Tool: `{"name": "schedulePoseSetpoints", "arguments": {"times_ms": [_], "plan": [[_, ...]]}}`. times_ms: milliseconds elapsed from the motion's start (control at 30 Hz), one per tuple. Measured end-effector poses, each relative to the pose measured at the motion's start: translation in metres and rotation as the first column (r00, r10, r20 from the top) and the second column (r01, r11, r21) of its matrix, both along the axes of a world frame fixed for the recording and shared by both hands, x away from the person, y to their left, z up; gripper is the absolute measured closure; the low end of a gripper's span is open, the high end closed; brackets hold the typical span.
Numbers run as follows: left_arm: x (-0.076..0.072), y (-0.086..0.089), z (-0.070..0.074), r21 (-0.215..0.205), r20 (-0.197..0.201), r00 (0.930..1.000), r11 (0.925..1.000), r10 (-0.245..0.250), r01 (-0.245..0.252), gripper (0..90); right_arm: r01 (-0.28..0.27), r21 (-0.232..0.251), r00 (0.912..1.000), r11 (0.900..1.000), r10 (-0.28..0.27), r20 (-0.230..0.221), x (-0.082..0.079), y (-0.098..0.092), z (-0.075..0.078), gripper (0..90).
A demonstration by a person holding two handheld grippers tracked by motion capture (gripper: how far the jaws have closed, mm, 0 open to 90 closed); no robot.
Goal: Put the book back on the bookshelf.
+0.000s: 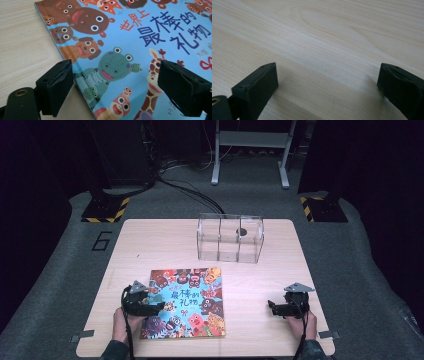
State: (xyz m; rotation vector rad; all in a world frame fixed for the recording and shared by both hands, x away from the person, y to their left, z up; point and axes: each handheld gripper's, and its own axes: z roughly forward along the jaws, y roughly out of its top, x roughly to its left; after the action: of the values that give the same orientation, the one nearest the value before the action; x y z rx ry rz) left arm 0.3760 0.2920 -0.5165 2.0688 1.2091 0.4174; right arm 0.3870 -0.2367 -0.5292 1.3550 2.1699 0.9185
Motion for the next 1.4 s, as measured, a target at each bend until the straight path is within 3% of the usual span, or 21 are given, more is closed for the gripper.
{"name": "schedulePoseSetpoints", "arguments": {"times_ms": [133, 200, 533, 600, 933, 1400], "plan": [[-0.004, -0.002, -0.004, 0.002, 0.023, 0.9995, 0.9998, 0.020, -0.020, 13.4, 0.007, 0.006, 1.0000, 1.000, -0.007, -0.003, -0.001, 0.000, 0.000, 3.7], [-0.008, -0.001, -0.006, -0.029, 0.038, 0.9986, 0.9989, 0.038, -0.037, 14.0, 0.005, 0.003, 1.0000, 1.000, -0.005, 0.002, -0.001, 0.000, 0.000, 3.8], [-0.013, -0.005, -0.007, -0.030, 0.048, 0.9979, 0.9987, 0.043, -0.042, 14.9, 0.012, 0.010, 0.9999, 1.000, -0.012, 0.002, -0.001, 0.001, 0.000, 4.6], [-0.015, -0.010, -0.008, -0.046, 0.054, 0.9970, 0.9976, 0.055, -0.053, 14.9, 0.009, 0.008, 0.9999, 1.000, -0.010, 0.006, -0.001, 0.000, 0.000, 4.8], [-0.015, -0.028, -0.006, -0.033, 0.041, 0.9990, 0.9993, 0.017, -0.015, 14.9, 0.012, 0.011, 0.9999, 1.000, -0.012, 0.009, -0.001, 0.000, 0.000, 5.6], [-0.012, -0.053, -0.007, -0.038, 0.045, 0.9989, 0.9992, 0.012, -0.011, 15.2, 0.014, 0.009, 0.9998, 1.000, -0.014, 0.014, -0.001, 0.000, 0.000, 6.2]]}}
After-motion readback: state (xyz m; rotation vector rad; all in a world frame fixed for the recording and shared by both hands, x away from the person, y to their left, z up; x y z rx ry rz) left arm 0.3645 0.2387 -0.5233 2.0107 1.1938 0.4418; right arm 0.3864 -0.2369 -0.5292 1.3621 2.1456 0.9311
